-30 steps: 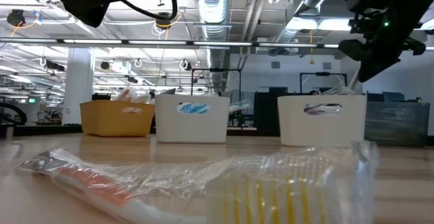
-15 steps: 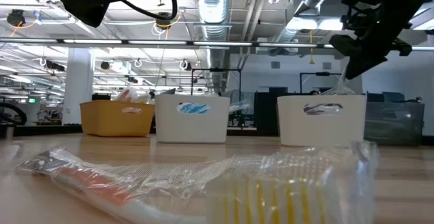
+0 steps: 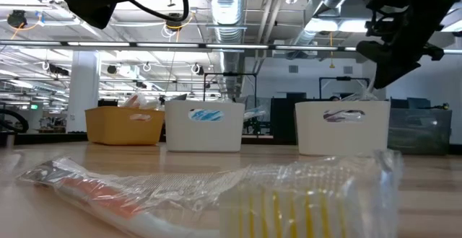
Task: Pick & Place Toothbrushes
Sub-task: Put the green toothbrush into the black bin, then put the orange toothbrush into the orange bin
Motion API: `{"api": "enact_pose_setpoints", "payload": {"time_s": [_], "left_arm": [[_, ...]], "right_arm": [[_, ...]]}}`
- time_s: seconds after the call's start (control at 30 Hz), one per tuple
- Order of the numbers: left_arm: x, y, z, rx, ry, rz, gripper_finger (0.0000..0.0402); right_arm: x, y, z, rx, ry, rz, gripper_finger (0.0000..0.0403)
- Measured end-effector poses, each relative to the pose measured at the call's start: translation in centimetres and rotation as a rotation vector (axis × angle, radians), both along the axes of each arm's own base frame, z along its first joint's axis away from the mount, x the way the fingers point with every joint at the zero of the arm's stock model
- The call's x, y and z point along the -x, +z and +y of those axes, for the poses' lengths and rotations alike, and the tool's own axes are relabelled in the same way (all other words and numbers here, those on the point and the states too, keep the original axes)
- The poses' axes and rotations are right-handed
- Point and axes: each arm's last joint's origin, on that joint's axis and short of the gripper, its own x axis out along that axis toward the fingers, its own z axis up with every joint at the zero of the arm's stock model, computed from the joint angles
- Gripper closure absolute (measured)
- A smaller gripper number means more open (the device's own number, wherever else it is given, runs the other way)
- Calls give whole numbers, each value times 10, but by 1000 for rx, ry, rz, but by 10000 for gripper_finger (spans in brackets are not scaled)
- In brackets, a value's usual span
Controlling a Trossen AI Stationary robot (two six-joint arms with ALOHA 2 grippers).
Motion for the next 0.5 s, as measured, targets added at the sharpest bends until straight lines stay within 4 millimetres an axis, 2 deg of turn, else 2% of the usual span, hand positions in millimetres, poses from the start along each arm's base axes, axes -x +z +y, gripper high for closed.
{"api": "enact_pose_setpoints", "payload": {"time_s": [0.5], "left_arm": [[0, 0, 0, 0, 0, 0, 225]], "right_arm": [[7, -5, 4, -171, -21, 33, 198]]}}
